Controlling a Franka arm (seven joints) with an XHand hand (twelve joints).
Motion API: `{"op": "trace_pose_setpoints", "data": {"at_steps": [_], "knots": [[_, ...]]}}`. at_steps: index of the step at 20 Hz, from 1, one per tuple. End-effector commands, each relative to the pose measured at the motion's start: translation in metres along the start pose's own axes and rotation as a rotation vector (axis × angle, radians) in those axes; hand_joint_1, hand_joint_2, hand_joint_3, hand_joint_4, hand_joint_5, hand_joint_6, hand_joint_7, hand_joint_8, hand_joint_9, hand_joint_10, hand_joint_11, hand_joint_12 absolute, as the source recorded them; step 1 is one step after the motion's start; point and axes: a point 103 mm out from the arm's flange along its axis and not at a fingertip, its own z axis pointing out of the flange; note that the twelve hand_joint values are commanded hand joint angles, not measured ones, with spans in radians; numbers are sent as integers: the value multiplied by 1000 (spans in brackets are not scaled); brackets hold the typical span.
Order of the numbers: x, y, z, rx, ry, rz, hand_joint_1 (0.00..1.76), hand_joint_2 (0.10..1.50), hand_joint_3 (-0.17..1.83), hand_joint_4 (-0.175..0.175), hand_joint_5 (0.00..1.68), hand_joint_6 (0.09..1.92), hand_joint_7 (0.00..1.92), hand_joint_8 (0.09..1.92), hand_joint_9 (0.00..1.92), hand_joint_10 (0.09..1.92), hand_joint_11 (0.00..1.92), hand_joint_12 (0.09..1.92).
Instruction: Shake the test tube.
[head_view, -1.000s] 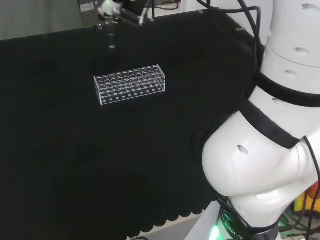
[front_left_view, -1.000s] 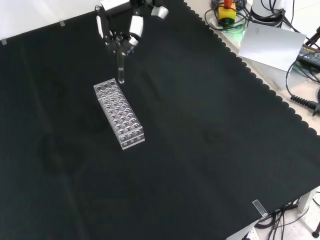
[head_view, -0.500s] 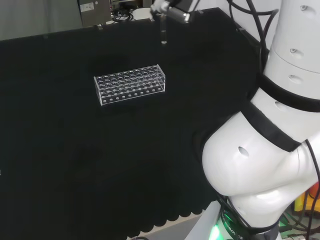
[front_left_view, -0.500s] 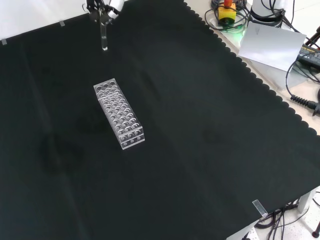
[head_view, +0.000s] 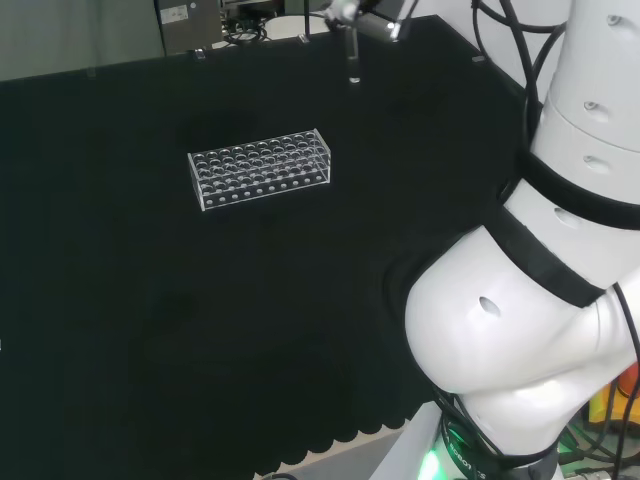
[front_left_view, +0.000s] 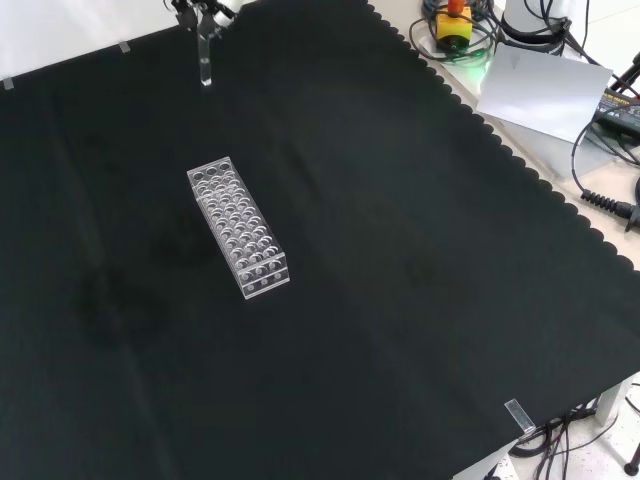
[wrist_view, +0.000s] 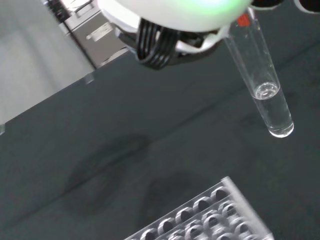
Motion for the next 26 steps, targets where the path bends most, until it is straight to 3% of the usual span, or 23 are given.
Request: {"op": "trace_pose_setpoints", "data": {"at_steps": [1, 11, 16, 22, 26], "knots": [[62, -12, 26, 54, 28, -109, 1231, 660, 588, -175, 1389, 416, 1824, 369, 1722, 352, 1340, 836], [142, -38, 58, 172, 136, -255, 1231, 659, 589, -175, 1389, 417, 1824, 367, 1721, 353, 1339, 836], [166, -46, 62, 198, 158, -307, 1231, 659, 589, -175, 1389, 417, 1824, 367, 1721, 353, 1339, 837], [156, -39, 60, 179, 126, -290, 1231, 659, 590, -175, 1388, 418, 1824, 366, 1720, 354, 1339, 837], [124, -23, 53, 142, 76, -223, 1231, 659, 590, -175, 1388, 418, 1824, 366, 1719, 355, 1339, 837]]}}
